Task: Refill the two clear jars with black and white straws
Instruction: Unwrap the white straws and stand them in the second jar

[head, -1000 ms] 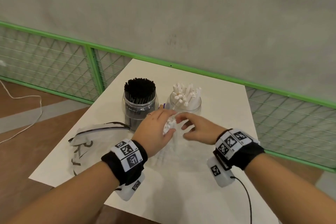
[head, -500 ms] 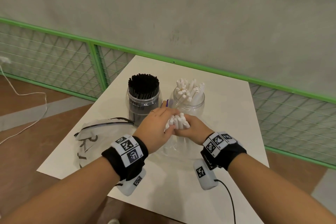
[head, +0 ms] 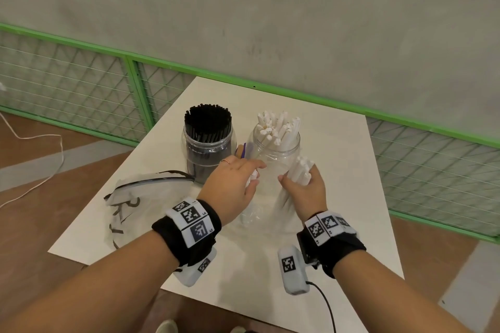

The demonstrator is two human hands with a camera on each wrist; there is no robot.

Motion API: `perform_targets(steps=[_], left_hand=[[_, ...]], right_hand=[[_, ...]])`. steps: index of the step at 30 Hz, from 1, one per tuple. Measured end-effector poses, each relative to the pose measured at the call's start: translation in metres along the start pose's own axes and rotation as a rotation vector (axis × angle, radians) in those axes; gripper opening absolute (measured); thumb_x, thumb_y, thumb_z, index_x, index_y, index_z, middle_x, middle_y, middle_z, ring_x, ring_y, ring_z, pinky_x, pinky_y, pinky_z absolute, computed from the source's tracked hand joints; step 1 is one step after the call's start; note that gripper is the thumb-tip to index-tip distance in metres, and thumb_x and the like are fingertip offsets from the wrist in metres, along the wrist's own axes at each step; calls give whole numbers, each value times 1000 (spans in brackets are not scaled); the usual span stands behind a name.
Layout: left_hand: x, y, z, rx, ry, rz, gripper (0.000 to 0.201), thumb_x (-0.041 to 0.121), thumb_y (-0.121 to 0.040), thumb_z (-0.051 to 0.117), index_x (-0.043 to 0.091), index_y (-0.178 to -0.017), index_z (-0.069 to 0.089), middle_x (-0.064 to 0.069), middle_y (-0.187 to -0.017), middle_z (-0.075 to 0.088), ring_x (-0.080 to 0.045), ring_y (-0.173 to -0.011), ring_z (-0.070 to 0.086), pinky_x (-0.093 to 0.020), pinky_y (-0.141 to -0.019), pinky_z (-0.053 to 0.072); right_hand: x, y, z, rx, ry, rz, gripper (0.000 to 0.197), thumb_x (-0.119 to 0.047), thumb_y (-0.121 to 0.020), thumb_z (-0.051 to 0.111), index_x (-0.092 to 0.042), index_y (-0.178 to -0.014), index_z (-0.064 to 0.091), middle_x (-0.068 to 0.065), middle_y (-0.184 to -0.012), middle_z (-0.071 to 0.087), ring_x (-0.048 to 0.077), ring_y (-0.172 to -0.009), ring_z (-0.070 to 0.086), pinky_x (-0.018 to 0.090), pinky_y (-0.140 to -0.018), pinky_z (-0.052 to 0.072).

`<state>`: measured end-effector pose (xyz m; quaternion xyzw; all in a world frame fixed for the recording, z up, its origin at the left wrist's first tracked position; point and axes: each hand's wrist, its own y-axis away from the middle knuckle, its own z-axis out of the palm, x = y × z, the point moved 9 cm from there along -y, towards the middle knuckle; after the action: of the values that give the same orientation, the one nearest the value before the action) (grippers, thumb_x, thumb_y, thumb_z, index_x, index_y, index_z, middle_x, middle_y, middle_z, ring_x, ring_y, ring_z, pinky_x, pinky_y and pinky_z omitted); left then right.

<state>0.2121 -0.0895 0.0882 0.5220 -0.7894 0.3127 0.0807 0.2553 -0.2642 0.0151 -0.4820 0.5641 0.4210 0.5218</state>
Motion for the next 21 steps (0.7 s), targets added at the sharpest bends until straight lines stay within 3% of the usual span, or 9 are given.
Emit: perform_targets(steps=[4,7,10,12,16,18,21], left_hand=[[-1,-1,2,-23,-14,-17,32,14,-86,61,16,-118,61,-1,-99,68,-25,-95,55,-18,-84,24],[0,-2,3,-34,-6,-23,32,15,-87,61,18,-119,60,0,-100,67,-24,-96,54,-21,-86,26],[0,-3,3,-23,-6,-19,32,14,-86,62,17,-118,61,1,-98,68,-24,-94,55,-20,-84,26],[-1,-4,2,-14,-11,-15,32,13,-85,62,17,-117,61,1,-95,68,-23,-92,55,-19,-83,26],[-1,-5,2,-1,-4,-13,32,11,-83,64,17,-115,63,3,-92,68,-23,-88,55,-22,-83,30],[0,-5,2,-4,1,-16,32,12,-84,64,18,-115,62,4,-92,67,-22,-88,55,-24,-84,32],[-1,-5,3,-12,-3,-16,32,12,-84,63,18,-116,62,4,-93,67,-22,-89,55,-25,-84,33]], right_hand=[[73,4,-2,-34,179,232,36,-13,-71,81,-7,-103,65,9,-91,70,27,-89,68,33,-72,54],[86,3,-1,-79,220,262,35,-17,-71,82,-4,-100,67,11,-90,71,29,-89,68,37,-75,55],[52,-8,1,-102,135,152,32,-22,-71,79,-1,-93,69,9,-84,71,20,-80,68,32,-69,51],[16,-14,0,-103,40,76,17,-14,-76,74,-1,-85,69,10,-78,72,16,-75,69,30,-70,52],[-50,-30,-9,-75,-113,-24,3,-11,-81,70,-9,-81,69,6,-73,72,25,-79,70,40,-81,56],[-82,-40,-11,-91,-198,-80,7,-9,-80,69,-12,-74,68,5,-72,71,26,-80,68,41,-83,56],[-108,-58,0,-177,-251,-94,6,-4,-81,67,-8,-76,66,7,-73,71,28,-80,67,41,-82,56]])
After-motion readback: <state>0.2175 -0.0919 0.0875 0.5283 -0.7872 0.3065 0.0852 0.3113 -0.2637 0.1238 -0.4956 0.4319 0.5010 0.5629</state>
